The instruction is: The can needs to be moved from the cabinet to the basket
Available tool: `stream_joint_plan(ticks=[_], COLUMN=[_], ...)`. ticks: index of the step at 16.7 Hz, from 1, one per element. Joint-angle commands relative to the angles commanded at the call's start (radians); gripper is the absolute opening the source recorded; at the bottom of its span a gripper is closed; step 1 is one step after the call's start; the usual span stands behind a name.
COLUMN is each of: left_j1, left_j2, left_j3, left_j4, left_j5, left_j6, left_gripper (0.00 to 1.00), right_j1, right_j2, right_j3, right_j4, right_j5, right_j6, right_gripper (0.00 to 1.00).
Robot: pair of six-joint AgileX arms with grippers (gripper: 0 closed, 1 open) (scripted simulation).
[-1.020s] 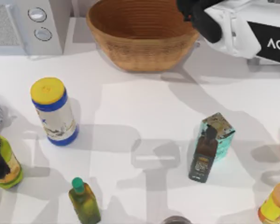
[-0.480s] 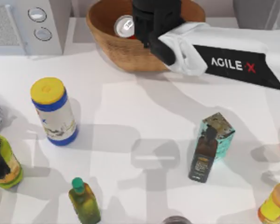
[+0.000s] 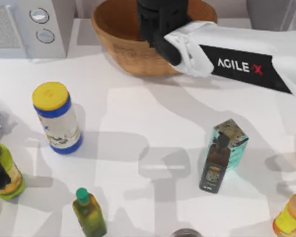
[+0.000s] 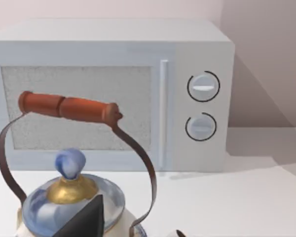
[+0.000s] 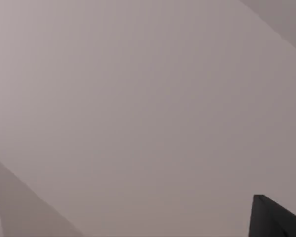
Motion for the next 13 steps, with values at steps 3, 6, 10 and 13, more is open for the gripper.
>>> stream_joint_plan(ticks=[3,6,10,13], left_j1=[0.000,0.000,0.000,0.000], left_j2=[0.000,0.000,0.000,0.000], left_j3=[0.000,0.000,0.000,0.000], left_j4=[0.000,0.000,0.000,0.000], left_j5=[0.000,0.000,0.000,0.000], left_j6=[0.000,0.000,0.000,0.000], left_gripper=[1.00,1.00,1.00,1.00], right_j1=[-0.009,-0.009,-0.009,-0.009], right_j2=[0.031,0.031,0.031,0.031], right_j3=[0.042,0.042,0.042,0.042], right_j4=[-0.008,-0.008,-0.008,-0.008], right_j5=[-0.009,-0.009,-0.009,-0.009], right_j6=[-0.001,-0.001,-0.001,-0.001], right_gripper=[0.00,0.00,0.30,0.53])
